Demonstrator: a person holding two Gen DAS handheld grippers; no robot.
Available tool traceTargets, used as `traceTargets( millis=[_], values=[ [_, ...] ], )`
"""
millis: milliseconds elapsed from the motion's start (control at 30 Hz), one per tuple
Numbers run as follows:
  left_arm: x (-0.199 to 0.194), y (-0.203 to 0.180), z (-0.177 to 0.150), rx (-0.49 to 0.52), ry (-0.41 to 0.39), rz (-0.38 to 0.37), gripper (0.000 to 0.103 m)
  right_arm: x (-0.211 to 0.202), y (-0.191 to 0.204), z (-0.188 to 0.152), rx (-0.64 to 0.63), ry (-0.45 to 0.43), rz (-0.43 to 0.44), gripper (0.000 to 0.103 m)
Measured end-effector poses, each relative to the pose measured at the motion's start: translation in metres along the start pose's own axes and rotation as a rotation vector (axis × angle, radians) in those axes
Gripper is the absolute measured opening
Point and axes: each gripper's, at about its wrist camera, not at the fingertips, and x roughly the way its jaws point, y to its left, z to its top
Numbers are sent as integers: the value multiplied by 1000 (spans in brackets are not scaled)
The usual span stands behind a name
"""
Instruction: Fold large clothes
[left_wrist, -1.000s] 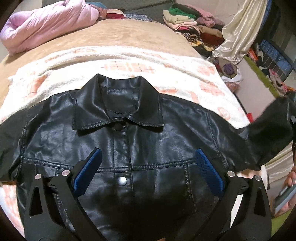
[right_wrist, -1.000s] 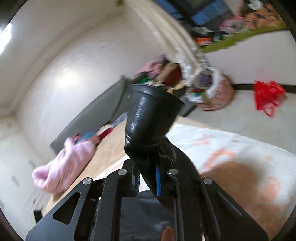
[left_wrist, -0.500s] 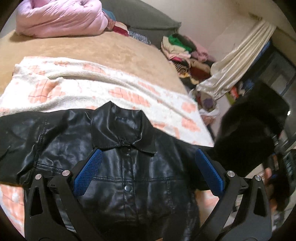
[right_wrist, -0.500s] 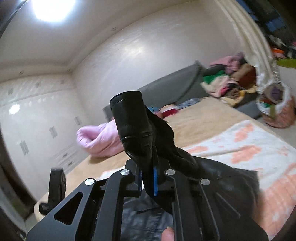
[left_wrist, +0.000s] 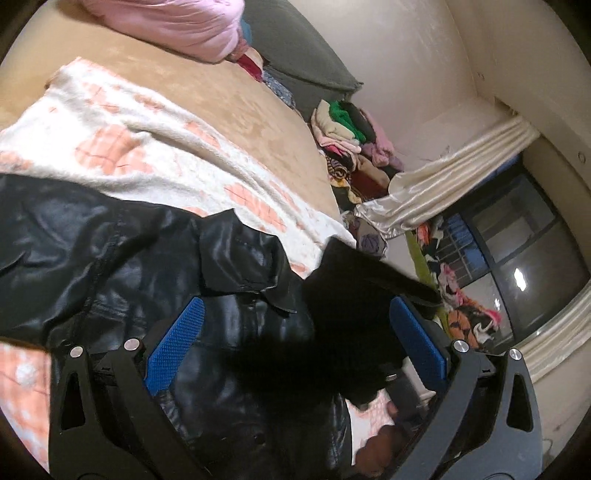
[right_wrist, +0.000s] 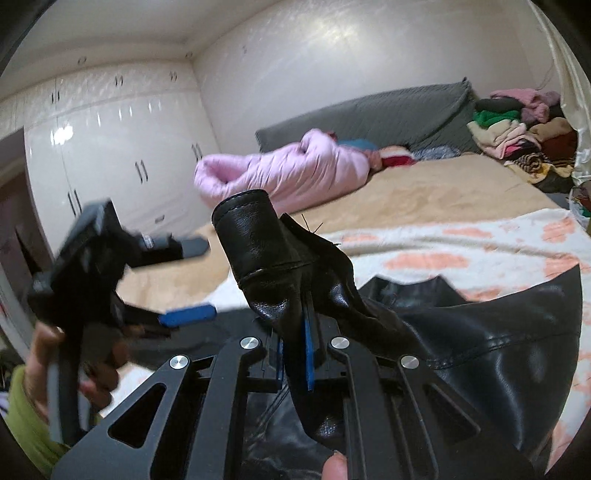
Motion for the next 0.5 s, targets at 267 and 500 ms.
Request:
traceTargets(
  millis=[267, 500],
  values=[
    [-17, 37, -8, -72, 12, -19, 94, 45, 19, -45, -50, 165, 6, 11],
    [-13, 72, -26, -123, 78, 33, 94, 66, 34, -82, -109, 296, 10, 66]
  ],
)
